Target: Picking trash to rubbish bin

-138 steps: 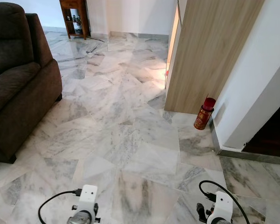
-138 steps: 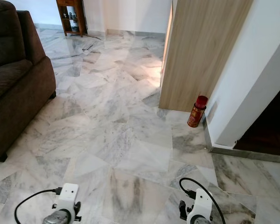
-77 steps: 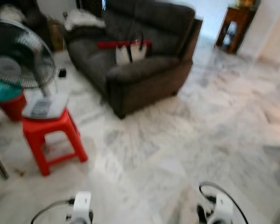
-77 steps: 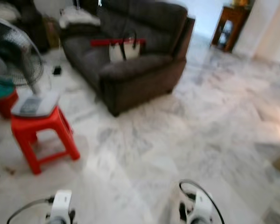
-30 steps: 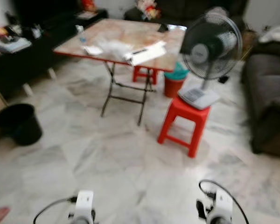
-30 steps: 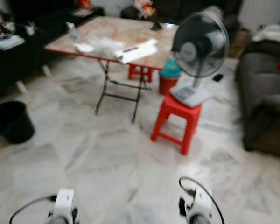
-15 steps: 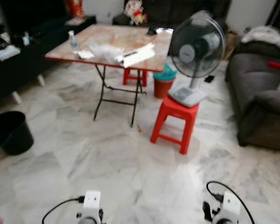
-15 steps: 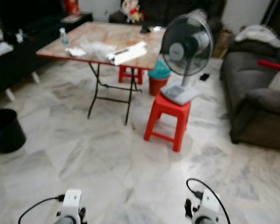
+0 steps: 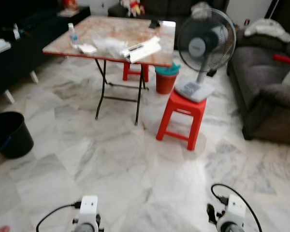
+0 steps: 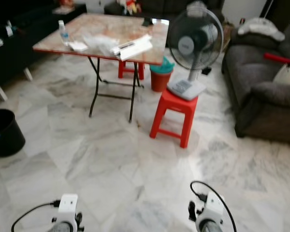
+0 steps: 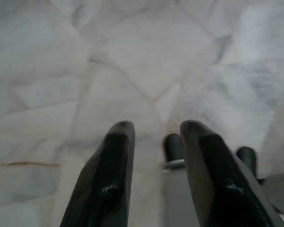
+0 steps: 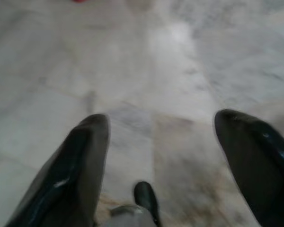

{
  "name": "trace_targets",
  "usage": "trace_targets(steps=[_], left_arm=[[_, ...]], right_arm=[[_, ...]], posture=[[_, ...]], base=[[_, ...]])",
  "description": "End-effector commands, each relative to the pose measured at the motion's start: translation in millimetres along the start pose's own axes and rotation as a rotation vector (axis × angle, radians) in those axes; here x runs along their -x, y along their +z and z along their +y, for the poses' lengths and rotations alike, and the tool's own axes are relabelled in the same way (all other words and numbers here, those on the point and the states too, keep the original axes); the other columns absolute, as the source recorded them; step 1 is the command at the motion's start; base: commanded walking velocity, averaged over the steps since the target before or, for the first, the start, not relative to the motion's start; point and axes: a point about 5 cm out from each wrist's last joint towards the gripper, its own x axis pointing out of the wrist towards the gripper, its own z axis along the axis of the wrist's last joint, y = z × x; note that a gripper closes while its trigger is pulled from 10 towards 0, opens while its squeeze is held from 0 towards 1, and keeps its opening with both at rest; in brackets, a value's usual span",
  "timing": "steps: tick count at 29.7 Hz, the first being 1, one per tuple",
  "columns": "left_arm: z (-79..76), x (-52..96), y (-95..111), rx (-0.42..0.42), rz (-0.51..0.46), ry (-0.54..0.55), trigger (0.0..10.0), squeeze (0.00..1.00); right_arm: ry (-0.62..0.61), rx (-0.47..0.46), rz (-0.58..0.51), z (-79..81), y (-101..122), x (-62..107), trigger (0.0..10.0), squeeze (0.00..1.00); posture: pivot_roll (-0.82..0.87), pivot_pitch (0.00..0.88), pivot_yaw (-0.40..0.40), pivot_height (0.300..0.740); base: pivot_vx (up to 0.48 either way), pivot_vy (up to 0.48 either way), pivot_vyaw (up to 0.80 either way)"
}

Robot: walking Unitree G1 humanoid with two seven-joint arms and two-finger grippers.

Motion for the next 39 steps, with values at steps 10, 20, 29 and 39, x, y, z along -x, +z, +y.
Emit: trace_targets(steps=[10,20,29,39], left_arm=[[0.4,-1.0,3.7,0.013,-0.004,0.009,10.0,0.0],[-3.8,-1.9,11.2,0.007,-0.046,-0.009,10.0,0.0],[-18.8,-4.9,60.6,-0.056,-0.262,-0.056,10.0,0.0],[-16.4,7.5,142.3,-0.057,-0.661,0.018,10.0,0.0]], right_arm=[[0.004,-0.017,-0.028,3.6,8.1,-2.2,10.0,0.0],[0.008,-0.016,-0.036,4.1,10.0,-2.6,10.0,0.0],[0.053,0.062,-0.225,14.4,58.1,-8.2,10.0,0.0],[0.332,0.259,-0.643,95.2,147.3,4.9,10.0,0.0]], posture=[[-0.13,0.021,-0.053,0.74],[-0.14,0.016,-0.051,0.74],[-0.12,0.013,-0.048,0.74],[-0.14,0.0,-0.034,0.74]], base=[[0.0,0.332,0.0],[0.0,0.066,0.0],[0.0,0.0,0.0],[0.0,0.0,0.0]])
